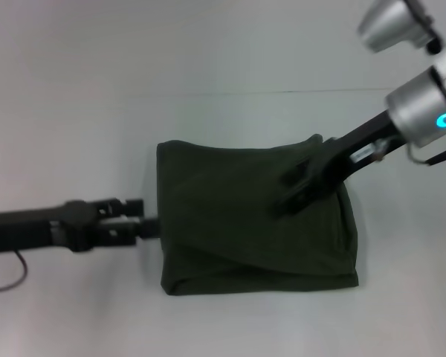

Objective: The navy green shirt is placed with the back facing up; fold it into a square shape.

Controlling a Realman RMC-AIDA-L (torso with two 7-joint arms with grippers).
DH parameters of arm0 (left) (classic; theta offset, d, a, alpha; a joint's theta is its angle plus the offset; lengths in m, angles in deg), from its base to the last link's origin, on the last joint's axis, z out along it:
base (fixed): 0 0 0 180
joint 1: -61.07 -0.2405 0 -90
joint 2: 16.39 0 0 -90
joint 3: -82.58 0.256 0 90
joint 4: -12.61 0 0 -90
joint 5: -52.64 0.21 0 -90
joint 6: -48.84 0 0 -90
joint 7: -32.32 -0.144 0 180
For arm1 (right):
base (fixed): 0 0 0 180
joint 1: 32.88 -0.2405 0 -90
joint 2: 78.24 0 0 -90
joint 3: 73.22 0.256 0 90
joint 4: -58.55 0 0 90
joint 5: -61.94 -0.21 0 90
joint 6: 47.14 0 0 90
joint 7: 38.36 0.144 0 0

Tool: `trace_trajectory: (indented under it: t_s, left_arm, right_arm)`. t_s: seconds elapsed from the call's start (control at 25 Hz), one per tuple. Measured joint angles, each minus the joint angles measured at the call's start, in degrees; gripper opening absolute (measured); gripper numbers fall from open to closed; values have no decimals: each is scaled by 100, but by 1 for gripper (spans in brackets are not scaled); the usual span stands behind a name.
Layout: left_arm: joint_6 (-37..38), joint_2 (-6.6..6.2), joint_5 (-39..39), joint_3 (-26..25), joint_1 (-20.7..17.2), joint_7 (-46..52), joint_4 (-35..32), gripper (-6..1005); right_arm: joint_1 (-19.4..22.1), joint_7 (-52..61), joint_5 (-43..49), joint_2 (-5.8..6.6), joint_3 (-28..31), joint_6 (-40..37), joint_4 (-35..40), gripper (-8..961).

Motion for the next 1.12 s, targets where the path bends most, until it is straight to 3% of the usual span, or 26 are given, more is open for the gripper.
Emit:
trace_trajectory:
  t_s: [0.16, 0.36, 0.52, 0.68, 0.76, 1.12]
  left_arm:
    - [-89, 171, 201, 73, 7, -126, 17, 946]
    - [-636, 182, 293, 74, 272, 710, 138, 946]
    - [-1338, 56, 548, 79, 639, 2300, 258, 946]
    - [-1662, -269, 904, 92, 1112, 3513, 871, 946]
    - [-1693, -341, 1050, 116, 1282, 3753, 1090, 946]
    - [-2357, -270, 1452, 195, 1411, 4006, 1172, 946]
  right_arm:
    - [115, 130, -2, 177, 377, 11, 2, 909]
    - [225, 411, -5, 294, 660, -1, -11, 909]
    - [263, 665, -1, 379, 673, 2, 29, 909]
    - [272, 886, 18, 509, 676, -12, 37, 909]
    - [285, 955, 23, 565, 678, -43, 55, 909]
    - [434, 1072, 27, 664, 678, -173, 298, 909]
